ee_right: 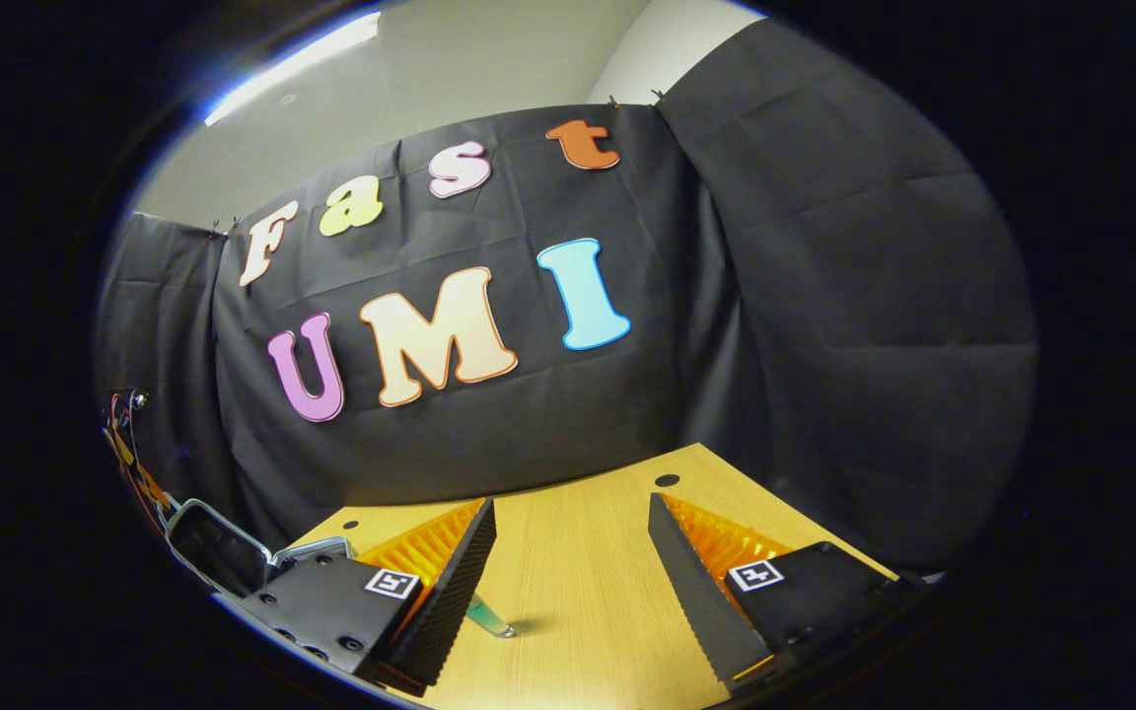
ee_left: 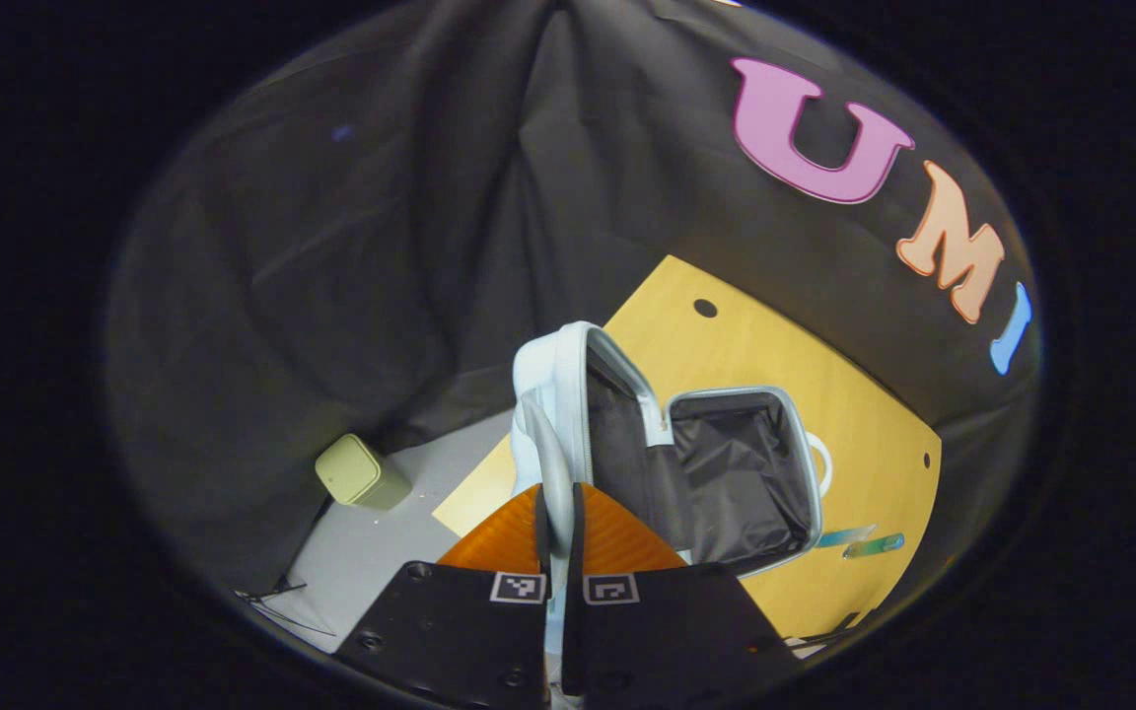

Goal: First open the suitcase, pack the skin care products into it, and then close the suitcase.

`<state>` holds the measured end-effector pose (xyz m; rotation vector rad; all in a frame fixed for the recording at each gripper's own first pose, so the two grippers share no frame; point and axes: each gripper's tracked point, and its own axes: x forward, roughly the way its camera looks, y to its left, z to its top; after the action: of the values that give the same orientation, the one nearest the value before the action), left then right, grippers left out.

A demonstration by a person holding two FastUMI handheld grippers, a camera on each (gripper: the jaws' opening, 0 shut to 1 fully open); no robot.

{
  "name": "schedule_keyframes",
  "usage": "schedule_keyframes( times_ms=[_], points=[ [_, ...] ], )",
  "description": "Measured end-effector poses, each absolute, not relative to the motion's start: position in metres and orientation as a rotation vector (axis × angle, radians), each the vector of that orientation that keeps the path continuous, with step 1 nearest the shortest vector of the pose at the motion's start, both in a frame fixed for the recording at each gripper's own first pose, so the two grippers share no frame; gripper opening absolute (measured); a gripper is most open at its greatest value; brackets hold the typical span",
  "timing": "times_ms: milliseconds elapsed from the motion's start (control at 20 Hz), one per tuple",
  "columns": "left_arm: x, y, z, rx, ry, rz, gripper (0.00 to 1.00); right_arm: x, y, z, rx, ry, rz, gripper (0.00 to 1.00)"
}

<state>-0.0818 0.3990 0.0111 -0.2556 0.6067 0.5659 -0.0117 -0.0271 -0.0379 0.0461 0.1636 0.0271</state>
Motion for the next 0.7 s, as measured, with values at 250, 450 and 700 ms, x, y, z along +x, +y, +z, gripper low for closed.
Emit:
schedule_keyframes(
  times_ms=[250,450,700],
  points=[
    [-0.104,0.422,-0.048,-0.3,0.627,0.63,0.0,-0.01,-0.016,-0.041,0.057,0.17,0.033,0.97],
    [-0.101,0.441,-0.09,-0.311,0.66,0.678,0.0,-0.006,-0.005,-0.041,0.069,0.175,0.043,0.97],
    [-0.096,0.467,-0.117,-0.347,0.658,0.693,0.0,-0.01,0.008,-0.039,0.044,0.167,0.041,0.98]
  ],
)
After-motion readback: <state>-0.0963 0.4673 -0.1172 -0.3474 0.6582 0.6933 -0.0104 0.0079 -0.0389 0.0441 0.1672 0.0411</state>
